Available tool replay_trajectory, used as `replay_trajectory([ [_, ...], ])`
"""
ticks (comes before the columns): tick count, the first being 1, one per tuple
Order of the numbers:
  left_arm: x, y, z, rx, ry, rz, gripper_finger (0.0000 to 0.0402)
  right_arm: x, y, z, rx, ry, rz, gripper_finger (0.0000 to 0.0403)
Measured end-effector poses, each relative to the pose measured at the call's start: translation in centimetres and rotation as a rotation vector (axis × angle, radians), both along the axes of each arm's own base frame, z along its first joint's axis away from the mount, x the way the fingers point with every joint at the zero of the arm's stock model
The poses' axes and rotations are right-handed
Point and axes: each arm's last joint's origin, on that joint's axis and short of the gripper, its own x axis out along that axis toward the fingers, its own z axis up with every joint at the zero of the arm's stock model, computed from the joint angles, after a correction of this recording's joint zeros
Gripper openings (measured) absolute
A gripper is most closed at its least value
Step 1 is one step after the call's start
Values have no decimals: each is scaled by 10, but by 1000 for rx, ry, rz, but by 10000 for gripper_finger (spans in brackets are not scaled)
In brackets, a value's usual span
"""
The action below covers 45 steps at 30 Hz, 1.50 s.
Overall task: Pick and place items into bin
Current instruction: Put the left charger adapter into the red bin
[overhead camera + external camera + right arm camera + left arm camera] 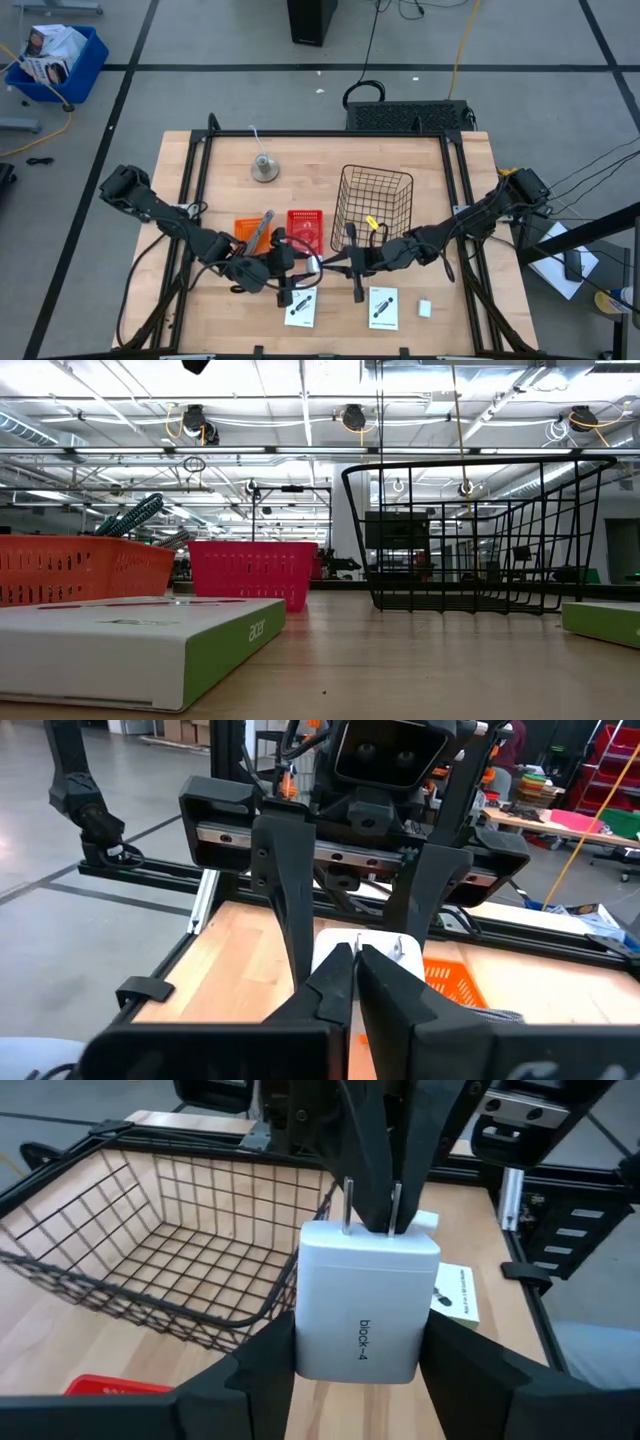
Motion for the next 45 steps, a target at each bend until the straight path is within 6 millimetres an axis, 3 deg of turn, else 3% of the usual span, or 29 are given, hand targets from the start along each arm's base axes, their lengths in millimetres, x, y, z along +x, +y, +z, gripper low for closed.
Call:
replay_trajectory([
  [4, 0, 0, -1, -12, 5, 17, 207, 0, 0, 0, -4, 1, 0, 26],
  [12, -1, 1, -2, -13, 16, 30, 182, -2, 3, -1, -10, 4, 8, 52],
  [18, -1, 1, -2, -33, 12, 41, 212, -5, 7, 1, -17, -4, 22, 78],
  [25, -1, 1, -2, -39, 15, 48, 183, -6, 9, 2, -13, -1, 23, 96],
  [45, -7, 16, -14, -18, 98, 248, 190, -12, 18, 0, -52, 16, 1, 101],
])
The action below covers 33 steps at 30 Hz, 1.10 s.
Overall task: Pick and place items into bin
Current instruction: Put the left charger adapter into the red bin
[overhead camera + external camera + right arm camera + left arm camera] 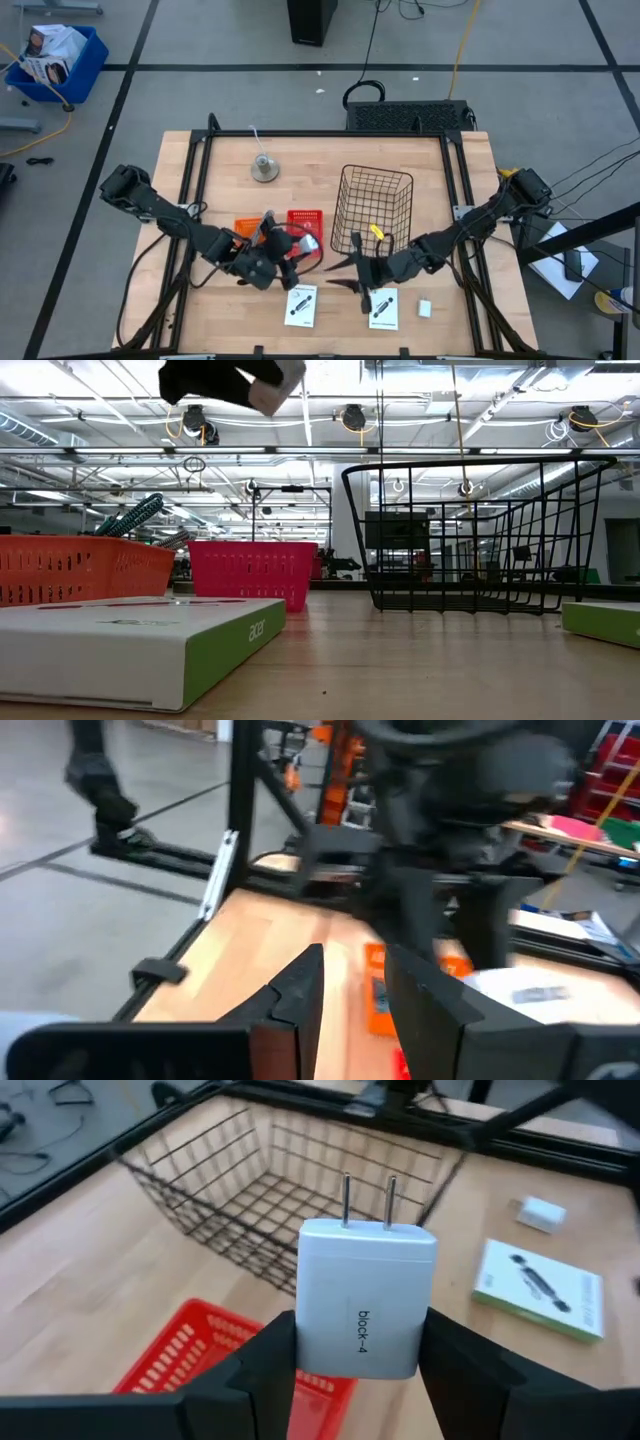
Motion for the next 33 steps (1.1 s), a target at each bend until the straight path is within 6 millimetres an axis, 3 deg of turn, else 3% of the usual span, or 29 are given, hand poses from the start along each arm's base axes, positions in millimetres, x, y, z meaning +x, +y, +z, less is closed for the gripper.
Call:
replay_trajectory([
  [10, -1, 23, -10, -88, 74, 170, 186, -21, 16, 16, 13, -23, 69, 100],
  [19, -1, 52, -19, -224, 196, 306, 207, -41, 20, 35, 21, -40, 112, 100],
  [26, 3, 60, -19, -249, 210, 291, 187, -42, 19, 34, 11, -25, 111, 100],
  [33, 6, 68, -19, -254, 200, 315, 208, -42, 19, 32, 9, -10, 108, 100],
])
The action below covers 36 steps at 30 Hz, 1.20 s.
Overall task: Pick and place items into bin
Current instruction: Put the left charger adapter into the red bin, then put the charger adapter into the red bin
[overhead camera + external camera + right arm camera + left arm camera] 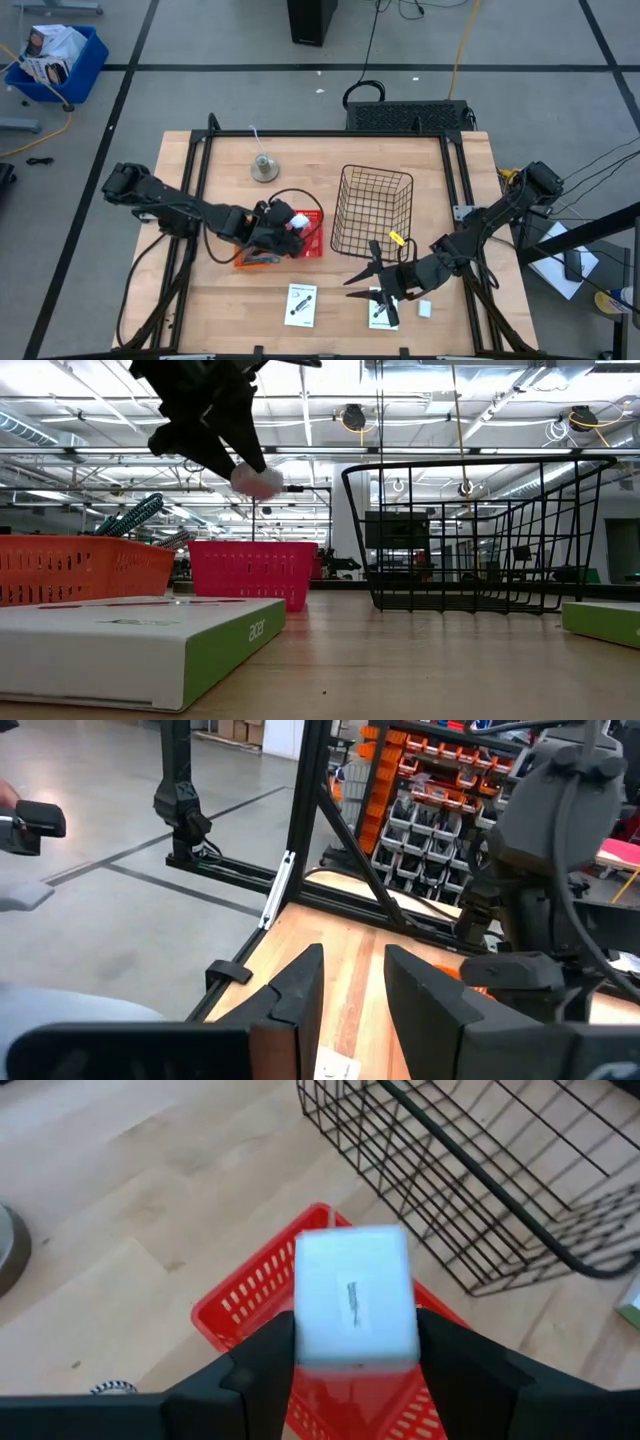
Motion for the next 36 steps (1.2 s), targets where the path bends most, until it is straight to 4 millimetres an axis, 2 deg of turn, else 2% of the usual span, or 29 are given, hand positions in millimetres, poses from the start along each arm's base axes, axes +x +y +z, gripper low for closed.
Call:
replay_trajectory([
  [6, 5, 1, -6, -8, 10, 4, 181, 0, 0, -1, 10, 10, -2, 100],
  [14, 32, -1, -45, -39, 56, -47, 193, 0, 0, -1, 6, 16, -3, 100],
  [22, 39, 7, -70, -44, 137, 11, 181, 0, 0, -3, 5, 29, -3, 100],
  [25, 40, 8, -70, -51, 132, 14, 198, 0, 0, -3, 4, 31, -2, 100],
  [36, 40, -2, -58, -45, 66, -55, 303, -5, 3, -8, 4, 81, 10, 100],
])
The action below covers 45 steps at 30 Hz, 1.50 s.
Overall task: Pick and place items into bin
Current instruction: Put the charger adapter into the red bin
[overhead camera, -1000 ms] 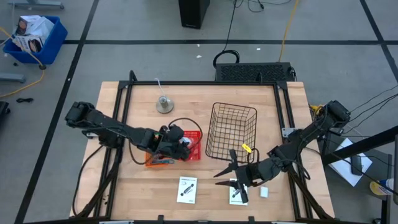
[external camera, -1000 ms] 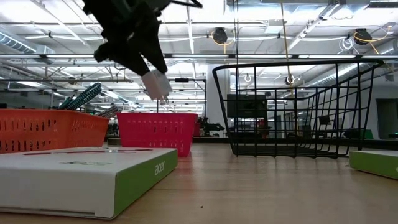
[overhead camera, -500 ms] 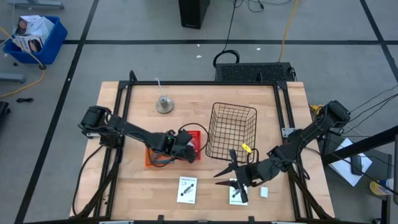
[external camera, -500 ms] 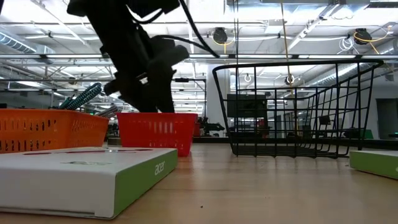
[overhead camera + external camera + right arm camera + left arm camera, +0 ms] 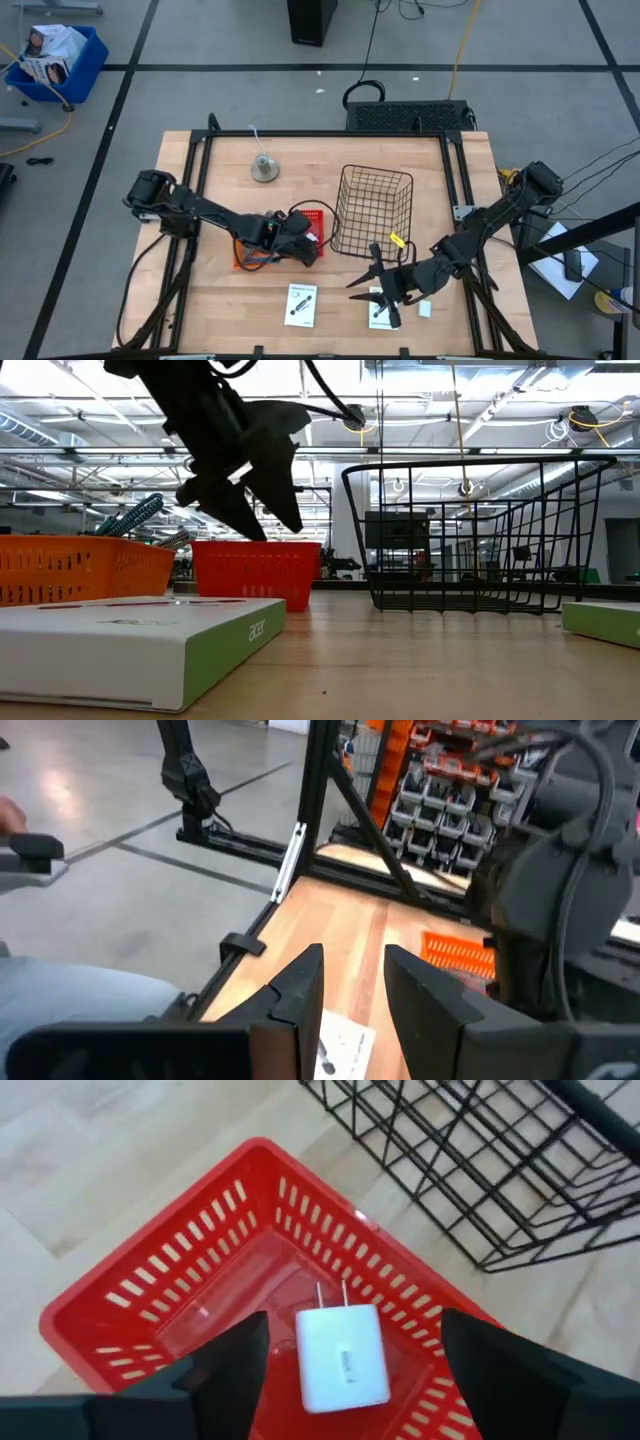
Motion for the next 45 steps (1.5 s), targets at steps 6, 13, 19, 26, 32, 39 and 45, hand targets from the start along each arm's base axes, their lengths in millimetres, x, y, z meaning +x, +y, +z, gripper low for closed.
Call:
replay_trajectory([
  [6, -4, -5, 10, -5, -28, -36, 320, -21, -1, 8, 43, 85, 15, 100],
  [13, -6, -16, 39, -2, -171, -140, 310, -50, 2, 19, 135, 157, 43, 100],
  [19, -13, -35, 70, 21, -334, -265, 301, -58, 4, -3, 257, 396, -68, 100],
  [26, -16, -57, 99, 92, -553, -426, 306, -68, 4, -35, 492, 764, -307, 100],
  [32, -20, -60, 117, 182, -656, -500, 304, -77, 12, -37, 738, 934, -391, 100],
  [39, -27, -48, 146, 265, -786, -516, 305, -97, 14, -43, 976, 1130, -697, 100],
  [45, -38, -42, 168, 351, -885, -610, 303, -110, 8, -49, 988, 1182, -922, 108],
])
